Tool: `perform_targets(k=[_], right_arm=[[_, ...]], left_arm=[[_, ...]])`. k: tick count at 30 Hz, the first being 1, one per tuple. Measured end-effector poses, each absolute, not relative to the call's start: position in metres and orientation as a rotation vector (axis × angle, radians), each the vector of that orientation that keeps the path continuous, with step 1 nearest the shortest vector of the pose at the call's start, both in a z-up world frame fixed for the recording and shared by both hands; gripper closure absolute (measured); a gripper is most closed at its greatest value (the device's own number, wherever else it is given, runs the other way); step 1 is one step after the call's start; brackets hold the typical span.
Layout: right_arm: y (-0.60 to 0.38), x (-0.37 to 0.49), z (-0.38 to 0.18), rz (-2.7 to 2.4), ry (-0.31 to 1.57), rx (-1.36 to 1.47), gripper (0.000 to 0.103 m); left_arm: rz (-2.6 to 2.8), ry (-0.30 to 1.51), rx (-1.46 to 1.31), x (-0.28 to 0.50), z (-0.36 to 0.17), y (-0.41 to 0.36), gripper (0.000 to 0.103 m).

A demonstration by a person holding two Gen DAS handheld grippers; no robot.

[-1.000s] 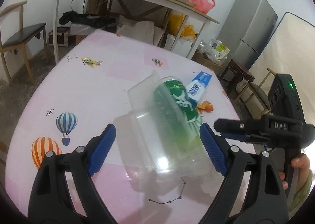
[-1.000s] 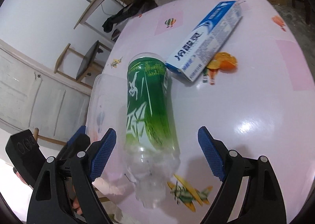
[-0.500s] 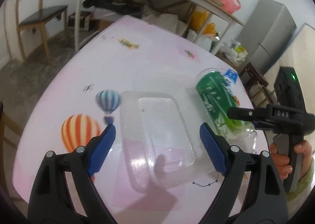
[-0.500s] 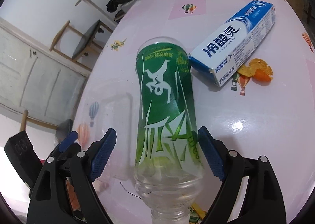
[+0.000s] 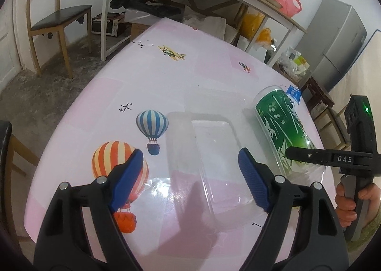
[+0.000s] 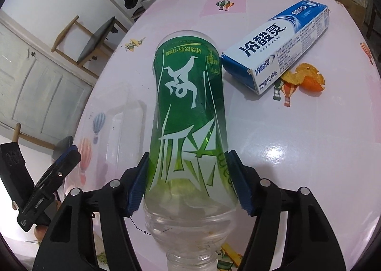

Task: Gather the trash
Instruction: 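Grasp the green bottle with the right tool while the left tool approaches the clear tray, then grasp the clear plastic tray rim with the left tool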

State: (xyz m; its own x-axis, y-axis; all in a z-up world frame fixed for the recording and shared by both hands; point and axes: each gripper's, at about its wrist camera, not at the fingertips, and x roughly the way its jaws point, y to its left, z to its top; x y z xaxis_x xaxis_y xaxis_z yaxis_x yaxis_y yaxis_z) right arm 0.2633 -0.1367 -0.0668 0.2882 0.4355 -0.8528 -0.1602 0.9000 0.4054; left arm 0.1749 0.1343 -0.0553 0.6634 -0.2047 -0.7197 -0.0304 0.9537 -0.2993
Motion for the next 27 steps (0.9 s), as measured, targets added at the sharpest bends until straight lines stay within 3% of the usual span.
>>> perform_targets(k=[8,15,27], right_arm=[[-0.136,0.254,-0.066,0.405,1.210,0.245,0.040],[-0.135,0.253,-0.065,0.408,1.201,0.238,0.040],[-0.134,0.238,-0.063,0.393,1.182,0.184,0.041]], left_arm=[[-0.085,0.872,-0.241,0.180,-0.058,0.127,0.031],[-0.071,0.892,-0.209,0.183,-0.060,0.124,0.042],[-0.052,0.928,-0.193,0.185,-0.067,0.124,0.080]])
